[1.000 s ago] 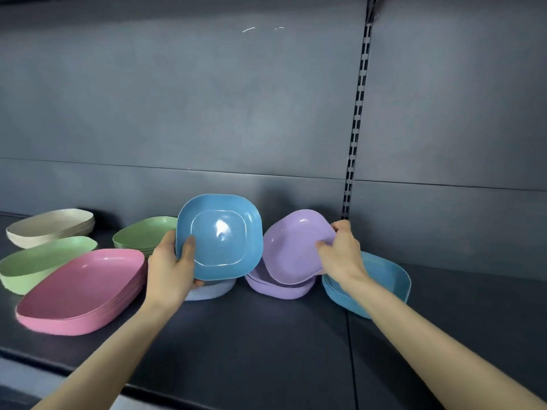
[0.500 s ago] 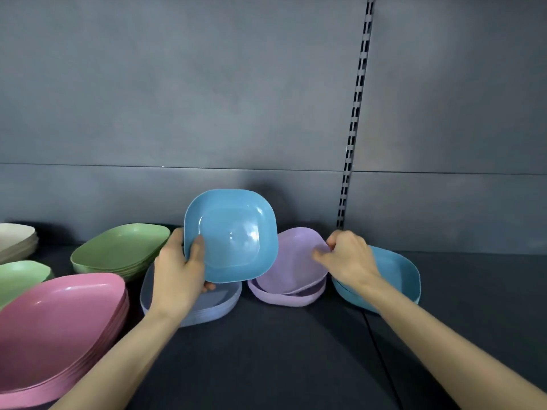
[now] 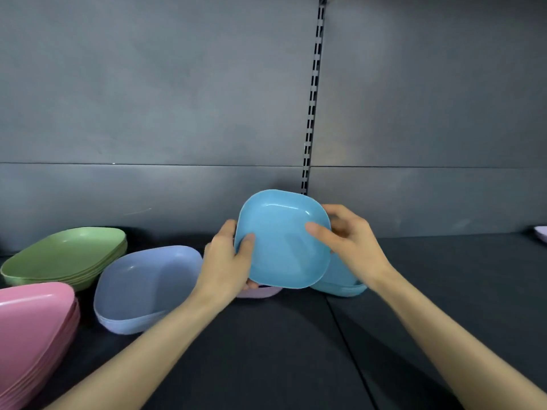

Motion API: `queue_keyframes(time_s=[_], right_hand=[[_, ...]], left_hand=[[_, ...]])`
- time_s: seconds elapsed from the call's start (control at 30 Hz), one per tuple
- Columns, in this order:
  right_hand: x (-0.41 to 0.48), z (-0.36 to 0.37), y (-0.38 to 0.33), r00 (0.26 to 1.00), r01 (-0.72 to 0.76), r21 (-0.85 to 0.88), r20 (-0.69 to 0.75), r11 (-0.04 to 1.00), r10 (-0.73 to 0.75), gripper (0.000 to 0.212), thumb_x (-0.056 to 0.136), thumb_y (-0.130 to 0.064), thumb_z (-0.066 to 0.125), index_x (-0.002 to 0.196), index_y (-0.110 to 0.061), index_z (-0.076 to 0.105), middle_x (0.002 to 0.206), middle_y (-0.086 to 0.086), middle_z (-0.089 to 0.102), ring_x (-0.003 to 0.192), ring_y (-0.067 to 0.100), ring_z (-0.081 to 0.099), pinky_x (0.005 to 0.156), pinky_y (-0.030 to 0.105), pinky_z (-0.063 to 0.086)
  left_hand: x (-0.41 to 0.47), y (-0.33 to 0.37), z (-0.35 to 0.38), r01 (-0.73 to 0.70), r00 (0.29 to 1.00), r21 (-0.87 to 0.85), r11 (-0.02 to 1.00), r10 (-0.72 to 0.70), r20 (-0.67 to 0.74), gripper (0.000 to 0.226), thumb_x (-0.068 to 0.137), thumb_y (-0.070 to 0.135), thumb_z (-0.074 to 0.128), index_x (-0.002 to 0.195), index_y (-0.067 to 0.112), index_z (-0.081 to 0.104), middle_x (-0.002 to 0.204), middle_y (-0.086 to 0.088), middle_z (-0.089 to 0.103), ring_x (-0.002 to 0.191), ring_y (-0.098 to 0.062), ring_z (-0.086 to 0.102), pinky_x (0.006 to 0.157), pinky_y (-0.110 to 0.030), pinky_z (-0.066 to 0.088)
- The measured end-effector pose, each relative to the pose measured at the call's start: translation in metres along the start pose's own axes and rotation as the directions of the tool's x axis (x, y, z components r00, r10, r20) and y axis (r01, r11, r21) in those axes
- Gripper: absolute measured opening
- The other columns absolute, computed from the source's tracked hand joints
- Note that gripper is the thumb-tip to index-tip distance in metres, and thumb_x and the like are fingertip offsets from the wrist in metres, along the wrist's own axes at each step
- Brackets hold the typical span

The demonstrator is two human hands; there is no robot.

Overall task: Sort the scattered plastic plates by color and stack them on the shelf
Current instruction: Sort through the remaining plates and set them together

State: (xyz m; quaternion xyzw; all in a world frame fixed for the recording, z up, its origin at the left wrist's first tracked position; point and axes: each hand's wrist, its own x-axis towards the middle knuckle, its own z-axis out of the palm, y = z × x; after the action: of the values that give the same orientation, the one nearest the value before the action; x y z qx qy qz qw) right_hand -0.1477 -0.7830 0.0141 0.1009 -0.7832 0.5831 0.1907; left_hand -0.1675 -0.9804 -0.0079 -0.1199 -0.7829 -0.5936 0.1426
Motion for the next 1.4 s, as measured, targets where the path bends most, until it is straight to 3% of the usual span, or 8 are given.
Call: queue_keyframes(time_s=[0.07,0.17,0.3,0.43,0.73,1.03,1.23,1.4], right_hand=[[0.000,-0.014,0.006,0.997,0.031,-0.073,-0.067,0.997,-0.036,0.020,0.084,-0.013,0.069,0.102,-0.021,0.063,0.093,-0.005,0.072,0.085,0.012,0.069,0.073,0.026,0.056],[0.002,-0.034,0.017,0.990,0.008,-0.135,-0.135,0.991,-0.027,0.019,0.083,-0.011,0.068,0.097,-0.024,0.063,0.095,-0.005,0.072,0.088,0.015,0.068,0.079,0.034,0.056],[0.009,-0.057,0.032,0.985,-0.041,-0.178,-0.170,0.983,0.011,0.020,0.082,-0.015,0.071,0.091,-0.029,0.060,0.095,-0.004,0.070,0.087,0.019,0.068,0.076,0.036,0.057],[0.019,-0.072,0.045,0.986,-0.082,-0.230,-0.162,0.970,0.045,0.020,0.082,-0.016,0.071,0.086,-0.032,0.058,0.091,-0.002,0.070,0.085,0.022,0.067,0.077,0.037,0.056],[0.033,-0.078,0.067,0.990,-0.107,-0.246,-0.119,0.963,0.080,0.015,0.083,-0.014,0.069,0.090,-0.023,0.060,0.086,-0.004,0.070,0.081,0.019,0.066,0.069,0.026,0.053],[0.032,-0.076,0.080,0.988,-0.150,-0.362,-0.099,0.920,0.122,0.013,0.083,-0.017,0.068,0.091,-0.019,0.059,0.084,-0.003,0.066,0.083,0.017,0.062,0.071,0.027,0.050],[0.033,-0.077,0.088,0.988,-0.154,-0.503,-0.081,0.850,0.131,0.017,0.078,-0.019,0.071,0.086,-0.024,0.057,0.103,0.002,0.056,0.093,0.019,0.057,0.079,0.029,0.047],[0.030,-0.081,0.084,0.990,-0.138,-0.558,-0.075,0.819,0.116,0.033,0.079,-0.023,0.072,0.110,-0.019,0.061,0.111,-0.001,0.056,0.103,0.016,0.055,0.088,0.029,0.046]], left_hand=[[0.000,0.004,0.018,-0.045,0.998,0.065,0.997,0.042,0.049,0.005,0.094,0.020,0.052,0.092,0.018,0.048,0.079,-0.004,0.060,0.063,-0.023,0.058,0.049,-0.033,0.052],[0.001,0.007,0.036,-0.083,0.992,0.108,0.991,0.072,0.099,0.015,0.092,0.019,0.056,0.104,0.016,0.047,0.085,0.000,0.064,0.067,-0.017,0.060,0.055,-0.026,0.052],[0.008,0.007,0.058,-0.111,0.987,0.231,0.967,0.080,0.136,0.019,0.091,0.025,0.057,0.106,0.015,0.050,0.088,-0.001,0.067,0.082,-0.021,0.062,0.073,-0.043,0.052],[0.020,0.004,0.074,-0.091,0.976,0.299,0.950,0.026,0.214,0.023,0.091,0.027,0.056,0.108,0.014,0.049,0.097,-0.005,0.068,0.094,-0.024,0.060,0.082,-0.045,0.050],[0.028,-0.004,0.087,-0.144,0.977,0.543,0.827,0.030,0.213,0.026,0.092,0.031,0.052,0.110,0.013,0.048,0.097,-0.002,0.067,0.093,-0.030,0.057,0.087,-0.045,0.045],[0.032,-0.011,0.088,-0.107,0.981,0.499,0.860,0.010,0.192,0.026,0.086,0.025,0.061,0.109,0.013,0.057,0.104,-0.001,0.065,0.097,-0.024,0.058,0.085,-0.042,0.049],[0.040,-0.010,0.089,-0.108,0.976,0.488,0.866,-0.001,0.220,0.027,0.081,0.016,0.066,0.108,0.013,0.062,0.101,-0.001,0.067,0.092,-0.021,0.060,0.082,-0.040,0.051],[0.043,-0.008,0.090,-0.141,0.974,0.509,0.849,0.026,0.225,0.039,0.079,0.020,0.071,0.115,0.014,0.059,0.106,0.000,0.065,0.097,-0.021,0.059,0.084,-0.031,0.048]])
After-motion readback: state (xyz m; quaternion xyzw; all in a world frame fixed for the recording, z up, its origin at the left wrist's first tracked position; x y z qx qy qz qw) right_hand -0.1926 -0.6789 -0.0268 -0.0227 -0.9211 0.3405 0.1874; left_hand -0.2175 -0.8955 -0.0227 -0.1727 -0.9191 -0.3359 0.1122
